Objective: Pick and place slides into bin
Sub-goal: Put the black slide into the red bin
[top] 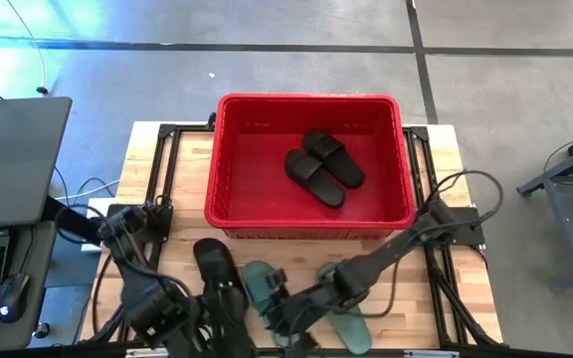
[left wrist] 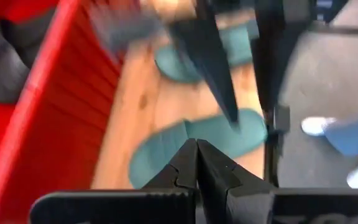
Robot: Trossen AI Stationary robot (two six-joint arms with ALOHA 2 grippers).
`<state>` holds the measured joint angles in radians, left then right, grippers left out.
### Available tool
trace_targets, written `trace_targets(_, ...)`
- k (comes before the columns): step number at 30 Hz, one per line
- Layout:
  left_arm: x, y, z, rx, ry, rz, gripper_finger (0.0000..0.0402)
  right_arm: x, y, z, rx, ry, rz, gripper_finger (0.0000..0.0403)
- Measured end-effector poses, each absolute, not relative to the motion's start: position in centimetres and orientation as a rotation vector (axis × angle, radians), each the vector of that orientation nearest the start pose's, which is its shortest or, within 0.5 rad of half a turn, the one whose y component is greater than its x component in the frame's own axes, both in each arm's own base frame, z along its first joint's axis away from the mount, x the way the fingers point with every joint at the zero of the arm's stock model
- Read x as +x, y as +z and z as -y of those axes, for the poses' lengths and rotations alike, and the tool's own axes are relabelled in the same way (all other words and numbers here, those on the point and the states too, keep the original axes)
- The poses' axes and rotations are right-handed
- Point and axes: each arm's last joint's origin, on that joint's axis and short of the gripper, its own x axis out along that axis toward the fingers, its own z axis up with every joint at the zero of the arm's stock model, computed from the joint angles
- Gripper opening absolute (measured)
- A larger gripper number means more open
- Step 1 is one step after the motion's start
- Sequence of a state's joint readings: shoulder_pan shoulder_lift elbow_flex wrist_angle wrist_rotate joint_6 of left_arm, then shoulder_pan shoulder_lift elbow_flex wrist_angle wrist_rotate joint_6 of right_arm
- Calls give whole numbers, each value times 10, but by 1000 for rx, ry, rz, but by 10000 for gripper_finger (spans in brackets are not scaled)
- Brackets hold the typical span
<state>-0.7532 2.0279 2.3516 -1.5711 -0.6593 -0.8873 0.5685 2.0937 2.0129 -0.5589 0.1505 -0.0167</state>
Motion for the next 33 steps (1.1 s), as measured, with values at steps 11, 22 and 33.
trace_targets(11,261,438,213,153,363,-656,0,453,206,-288,-273,161,-532,129)
trace_targets(22,253,448,205,181,359,-629,0,475,177,-278,-312,-56,-433,129)
trace_targets(33,253,448,205,182,358,-629,1,479,177,-274,-190,50,-450,129)
